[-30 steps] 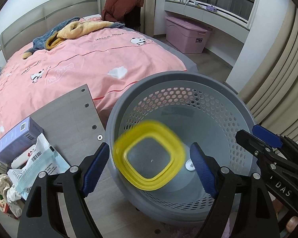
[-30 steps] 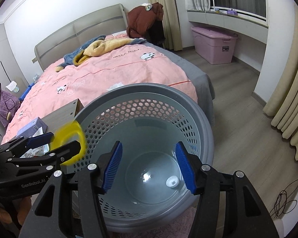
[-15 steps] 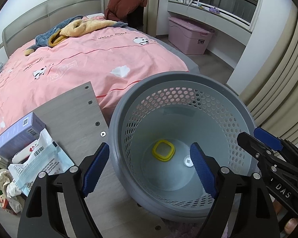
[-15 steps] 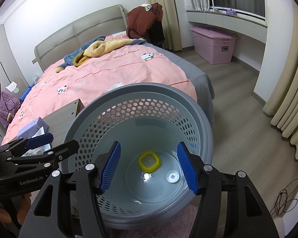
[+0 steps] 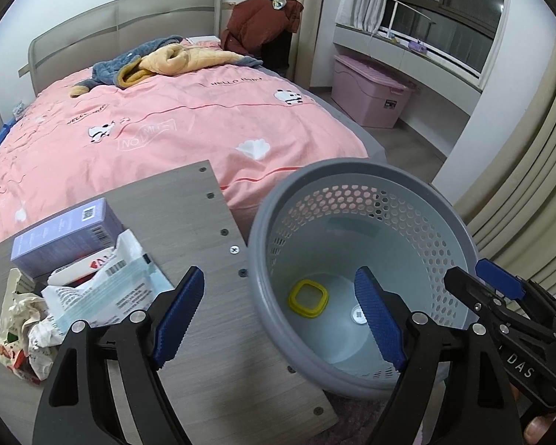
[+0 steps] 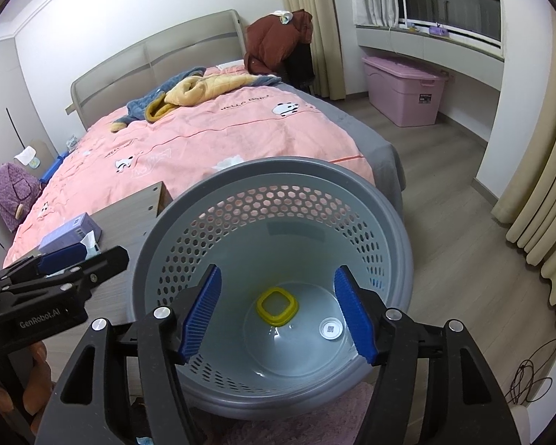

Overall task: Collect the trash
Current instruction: 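Carry the lid and cap over the grey wastebasket and open both tools, then move both tools back over the table toward the snack wrapper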

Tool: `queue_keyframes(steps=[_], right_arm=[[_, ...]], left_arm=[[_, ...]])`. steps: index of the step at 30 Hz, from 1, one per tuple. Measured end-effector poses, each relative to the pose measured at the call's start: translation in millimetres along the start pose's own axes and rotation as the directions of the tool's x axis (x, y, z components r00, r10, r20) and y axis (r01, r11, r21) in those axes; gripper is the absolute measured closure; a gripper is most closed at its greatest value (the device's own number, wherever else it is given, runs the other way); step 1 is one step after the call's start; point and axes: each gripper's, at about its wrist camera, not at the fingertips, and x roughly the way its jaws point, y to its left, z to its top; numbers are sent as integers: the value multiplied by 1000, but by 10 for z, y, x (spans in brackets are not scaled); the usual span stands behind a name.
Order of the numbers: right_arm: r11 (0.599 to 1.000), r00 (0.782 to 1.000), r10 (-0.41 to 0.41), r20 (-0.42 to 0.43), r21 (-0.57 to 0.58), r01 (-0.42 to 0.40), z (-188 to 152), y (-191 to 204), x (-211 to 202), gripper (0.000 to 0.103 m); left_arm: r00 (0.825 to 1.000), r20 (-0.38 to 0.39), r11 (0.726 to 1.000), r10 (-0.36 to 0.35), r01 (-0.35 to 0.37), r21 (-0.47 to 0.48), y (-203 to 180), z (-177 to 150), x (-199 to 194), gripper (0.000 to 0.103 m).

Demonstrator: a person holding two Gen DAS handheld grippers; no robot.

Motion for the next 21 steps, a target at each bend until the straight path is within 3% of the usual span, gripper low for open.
queue_keyframes(steps=[21], right_arm=[[986, 996, 91, 17, -144, -87, -108, 894, -199, 39]], left_arm=[[988, 140, 988, 71, -51, -146, 807, -179, -699, 19]])
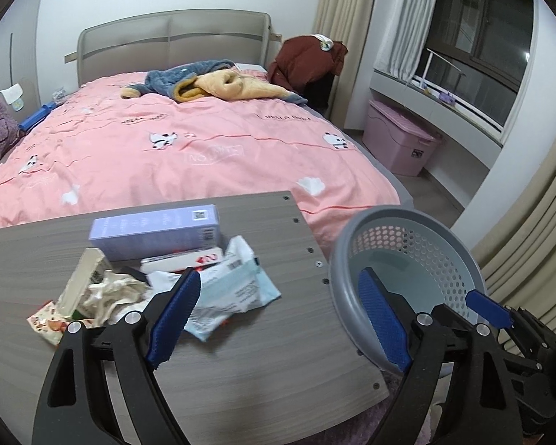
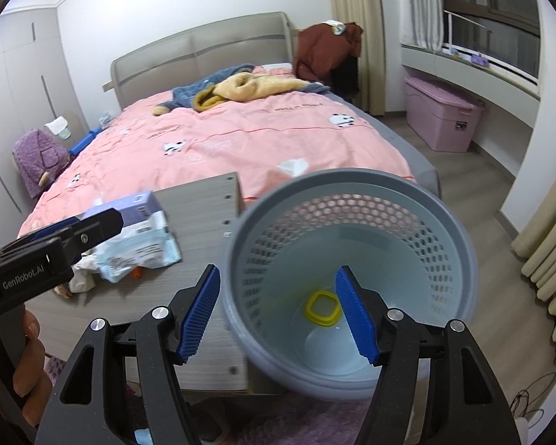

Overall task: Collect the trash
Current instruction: 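Move both tools back over the table toward the snack wrapper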

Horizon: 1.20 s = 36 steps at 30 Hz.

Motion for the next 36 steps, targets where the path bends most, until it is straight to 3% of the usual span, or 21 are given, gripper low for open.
queue_keyframes(steps=[4, 13, 20, 28, 36], right_arm=[[999, 1000, 28, 8, -32, -27, -9, 237, -23, 37], [990, 995, 103, -17, -92, -104, -64, 707, 64, 36], [980, 987, 150, -59, -125, -156, -150, 1044, 213, 34], [971, 981, 175, -88, -147, -187, -229, 1256, 281, 32], [973, 980, 172, -104, -135, -185, -256, 1253, 319, 31]], left_arm=[[1000, 16, 999, 14, -14, -35, 223, 4, -153, 18], [986, 51, 986, 158, -154, -70, 801, -137, -481, 18], [972, 21, 965, 236, -232, -122, 1243, -336, -615, 18], [958, -54, 939, 281, -286, -192, 1610, -637, -553, 18], [957, -86, 936, 279, -291, -199, 1625, -768, -366, 18]])
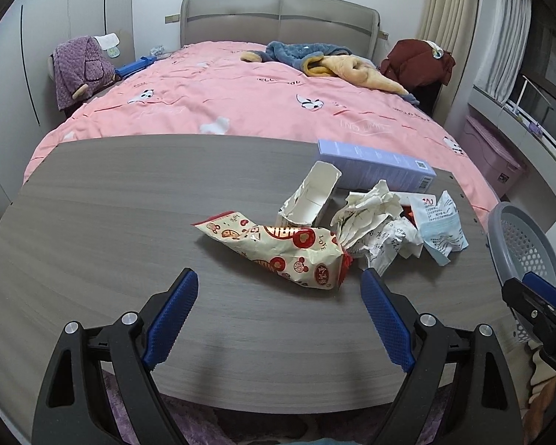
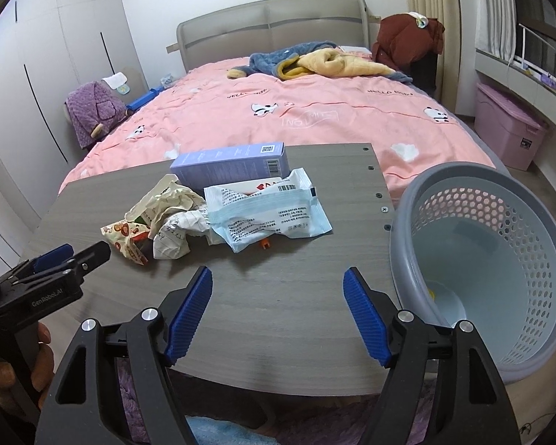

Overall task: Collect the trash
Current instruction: 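Move both tools back over the table toward the snack wrapper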

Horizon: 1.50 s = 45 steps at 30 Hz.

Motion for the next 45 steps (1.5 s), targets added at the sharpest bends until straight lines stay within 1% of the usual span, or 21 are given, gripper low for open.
queue_keyframes(steps=[8, 12, 19, 31, 36, 40, 42, 45], right_arm=[[1000, 1000, -5, -18, 10, 6, -9, -35, 79, 29], [1000, 1000, -9, -21, 15, 9, 6, -53, 89, 29], [1000, 999, -11, -31, 16, 11, 18, -47, 112, 29], [1000, 1000, -9, -21, -1, 9, 18, 28, 76, 29], [1000, 1000, -5, -20, -7, 5, 3, 63, 67, 29], [1000, 1000, 1, -19, -11, -1, -1, 95, 63, 29], [1000, 1000, 3, -19, -13, -4, -8, 104, 62, 29], [1000, 1000, 9, -20, -12, -9, -15, 111, 69, 29]], left_arm=[[1000, -22, 1000, -9, 9, 2, -116, 68, 204, 18], [1000, -28, 1000, 4, -4, 8, -150, 75, 292, 18], [999, -41, 1000, 25, -25, -4, -68, 95, 355, 18], [996, -55, 996, 68, -70, -48, 271, -19, 235, 18], [990, -60, 989, 124, -129, -73, 479, -88, 154, 18], [987, -57, 985, 152, -156, -79, 583, -115, 54, 18], [987, -45, 984, 155, -159, -83, 610, -112, -19, 18], [991, -25, 987, 135, -137, -89, 616, -51, -109, 18]])
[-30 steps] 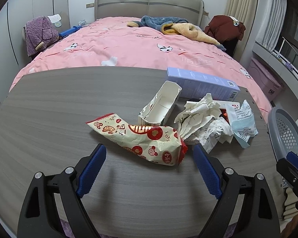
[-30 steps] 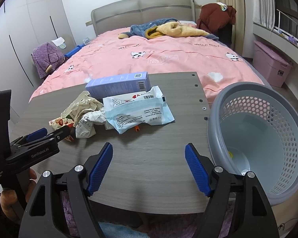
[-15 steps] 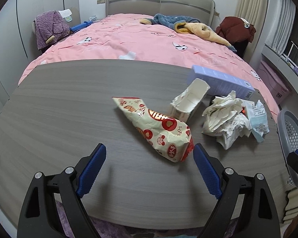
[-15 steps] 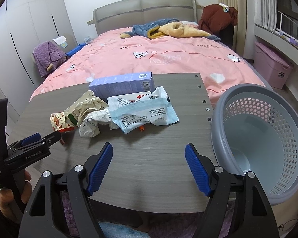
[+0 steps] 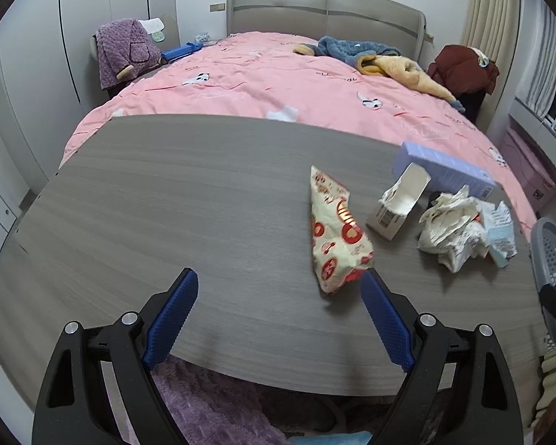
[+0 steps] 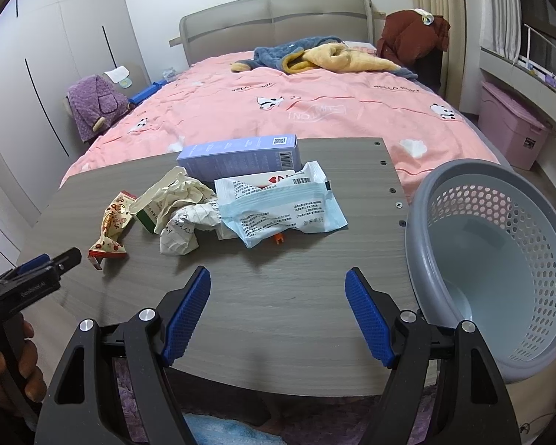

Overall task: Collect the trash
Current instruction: 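Move both tools back over the table toward the snack wrapper, then grasp the red-patterned snack wrapper with the left tool and lift it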

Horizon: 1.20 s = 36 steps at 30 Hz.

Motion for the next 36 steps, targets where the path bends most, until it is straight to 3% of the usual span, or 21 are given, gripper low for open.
queue_keyframes(steps=[9, 16, 22, 25, 27, 29, 36], right_arm=[[1000, 1000, 4, -13, 5, -4, -8, -28, 73, 29], [1000, 1000, -7, -24, 25, 7, -7, -113, 131, 29], [1000, 999, -11, -38, 29, 12, 13, -126, 192, 29], [1000, 999, -13, -39, 26, 14, 17, -110, 212, 29], [1000, 999, -14, -42, 25, 15, 27, -97, 231, 29], [1000, 999, -16, -42, 24, 18, 42, -89, 247, 29], [999, 999, -31, -26, 30, 32, 171, -52, 299, 29]], left_arm=[[1000, -14, 999, -22, 23, 24, -139, 385, 219, 18], [996, -88, 997, -27, 34, 75, -301, 434, 591, 18], [994, -105, 995, -33, 42, 87, -288, 406, 712, 19], [994, -104, 995, -45, 54, 89, -273, 399, 725, 33], [991, -120, 994, -60, 70, 85, -266, 408, 760, 57], [988, -137, 993, -73, 84, 79, -255, 404, 796, 67], [994, -92, 994, -67, 74, 80, -199, 378, 677, 70]])
